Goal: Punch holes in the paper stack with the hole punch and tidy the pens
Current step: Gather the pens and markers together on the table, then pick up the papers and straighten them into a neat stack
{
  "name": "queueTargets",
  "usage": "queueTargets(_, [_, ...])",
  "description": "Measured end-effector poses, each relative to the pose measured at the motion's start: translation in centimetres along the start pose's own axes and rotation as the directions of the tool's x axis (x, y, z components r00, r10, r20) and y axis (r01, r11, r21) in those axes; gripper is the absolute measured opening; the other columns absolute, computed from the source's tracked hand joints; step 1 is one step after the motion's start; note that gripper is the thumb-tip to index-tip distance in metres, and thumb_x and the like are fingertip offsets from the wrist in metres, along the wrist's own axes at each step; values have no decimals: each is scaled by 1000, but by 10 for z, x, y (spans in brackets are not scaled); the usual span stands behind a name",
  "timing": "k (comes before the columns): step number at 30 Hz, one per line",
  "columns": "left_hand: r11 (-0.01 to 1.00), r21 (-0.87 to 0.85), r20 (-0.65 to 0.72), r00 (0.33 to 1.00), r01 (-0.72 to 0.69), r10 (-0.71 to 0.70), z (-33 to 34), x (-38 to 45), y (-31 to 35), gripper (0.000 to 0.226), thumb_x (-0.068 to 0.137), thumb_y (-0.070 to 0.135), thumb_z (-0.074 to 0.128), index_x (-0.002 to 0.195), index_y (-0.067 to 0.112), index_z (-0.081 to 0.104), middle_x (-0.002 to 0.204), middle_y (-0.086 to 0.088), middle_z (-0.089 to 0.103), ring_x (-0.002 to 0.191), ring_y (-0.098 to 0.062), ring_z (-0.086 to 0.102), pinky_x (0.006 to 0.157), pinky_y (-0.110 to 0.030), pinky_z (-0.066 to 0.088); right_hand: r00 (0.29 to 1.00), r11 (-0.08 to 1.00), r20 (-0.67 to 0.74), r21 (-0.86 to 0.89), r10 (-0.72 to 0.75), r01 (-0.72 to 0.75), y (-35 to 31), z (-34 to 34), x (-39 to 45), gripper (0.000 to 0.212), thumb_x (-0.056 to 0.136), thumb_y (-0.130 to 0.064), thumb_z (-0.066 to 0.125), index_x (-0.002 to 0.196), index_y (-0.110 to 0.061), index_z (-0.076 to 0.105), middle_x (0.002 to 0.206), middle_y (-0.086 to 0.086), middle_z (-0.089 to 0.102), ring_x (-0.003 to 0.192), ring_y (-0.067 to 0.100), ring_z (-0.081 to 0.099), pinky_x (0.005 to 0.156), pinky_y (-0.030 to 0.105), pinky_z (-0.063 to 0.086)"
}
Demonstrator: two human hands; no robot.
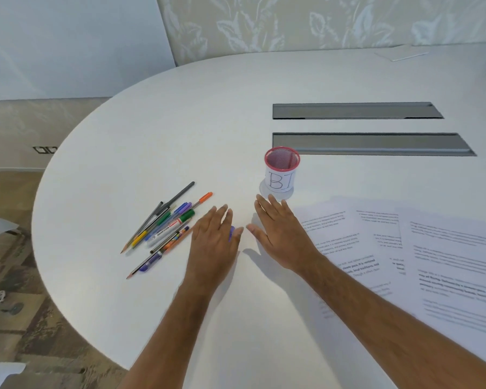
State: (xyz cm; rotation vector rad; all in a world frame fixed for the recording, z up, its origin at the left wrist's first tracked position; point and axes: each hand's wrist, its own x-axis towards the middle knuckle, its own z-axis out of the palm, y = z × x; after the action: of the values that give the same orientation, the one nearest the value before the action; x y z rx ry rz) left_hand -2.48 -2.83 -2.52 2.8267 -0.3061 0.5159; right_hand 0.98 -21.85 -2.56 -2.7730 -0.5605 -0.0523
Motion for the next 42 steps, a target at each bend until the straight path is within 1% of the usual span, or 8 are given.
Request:
queueTargets(8, [996, -89, 118, 992, -27, 38, 11, 18, 69, 54, 106, 38, 51, 148, 4, 54, 156, -14, 51, 148, -33, 43, 121, -48, 33, 992, 992, 22, -8, 125, -125, 57, -22, -45, 78, 107, -60, 19, 167, -9, 23, 177, 4, 15, 165, 24, 6, 133, 45, 0])
queueTargets(12, [994, -112, 214, 976, -13, 37, 26, 24, 97, 66, 106, 53, 30, 160, 16, 36, 169, -3, 32, 158, -24, 25, 127, -40, 13, 980, 980, 14, -8, 198, -198, 84, -34, -67, 85, 101, -65, 10, 168, -13, 19, 178, 1, 9, 165, 23, 1, 131, 42, -8])
queueTargets(18, [984, -177, 281, 958, -13, 63, 41, 23, 128, 74, 102, 59, 18, 163, 17, 29, 171, -1, 26, 159, -23, 20, 127, -41, 13, 962, 962, -3, 4, 272, -272, 124, -45, -101, 90, 99, -69, 4, 168, -13, 17, 178, 1, 7, 165, 22, -1, 130, 40, -8])
queueTargets(22, [984, -180, 333, 940, -17, 77, 51, 21, 146, 70, 106, 57, 27, 164, 18, 24, 172, 0, 22, 159, -22, 18, 128, -40, 12, 946, 946, -11, 20, 324, -324, 149, -52, -126, 87, 101, -65, 9, 168, -11, 19, 178, 2, 10, 165, 22, 1, 132, 42, -4])
queueTargets(26, [981, -187, 325, 939, -57, 117, 53, 18, 165, 66, 107, 52, 33, 160, 13, 35, 169, -4, 32, 155, -26, 29, 126, -46, 25, 929, 929, -20, 31, 370, -369, 169, -59, -152, 88, 100, -65, 9, 167, -9, 22, 177, 4, 13, 165, 23, 4, 132, 42, -3])
queueTargets(32, [984, -161, 327, 937, -74, 124, 59, 14, 182, 62, 107, 45, 47, 157, 9, 42, 166, -8, 37, 153, -28, 35, 124, -44, 26, 900, 902, -57, 53, 432, -429, 196, -69, -187, 72, 110, -53, 30, 165, -7, 27, 176, 6, 19, 164, 24, 11, 133, 43, 3])
queueTargets(39, [993, -105, 252, 967, 50, -22, 53, 2, 175, 54, 102, 41, 59, 144, 8, 56, 153, -11, 55, 140, -34, 49, 112, -52, 41, 792, 819, -211, 105, 573, -565, 227, -89, -239, 51, 109, -46, 45, 145, -12, 58, 148, 8, 61, 139, 32, 53, 118, 51, 32])
queueTargets(42, [982, -75, 229, 961, 174, -153, 49, -1, 168, 50, 101, 40, 60, 138, 7, 59, 145, -12, 60, 131, -36, 53, 103, -56, 44, 726, 759, -226, 146, 650, -634, 239, -95, -259, 43, 106, -43, 52, 137, -16, 60, 138, 6, 64, 129, 33, 56, 109, 51, 35])
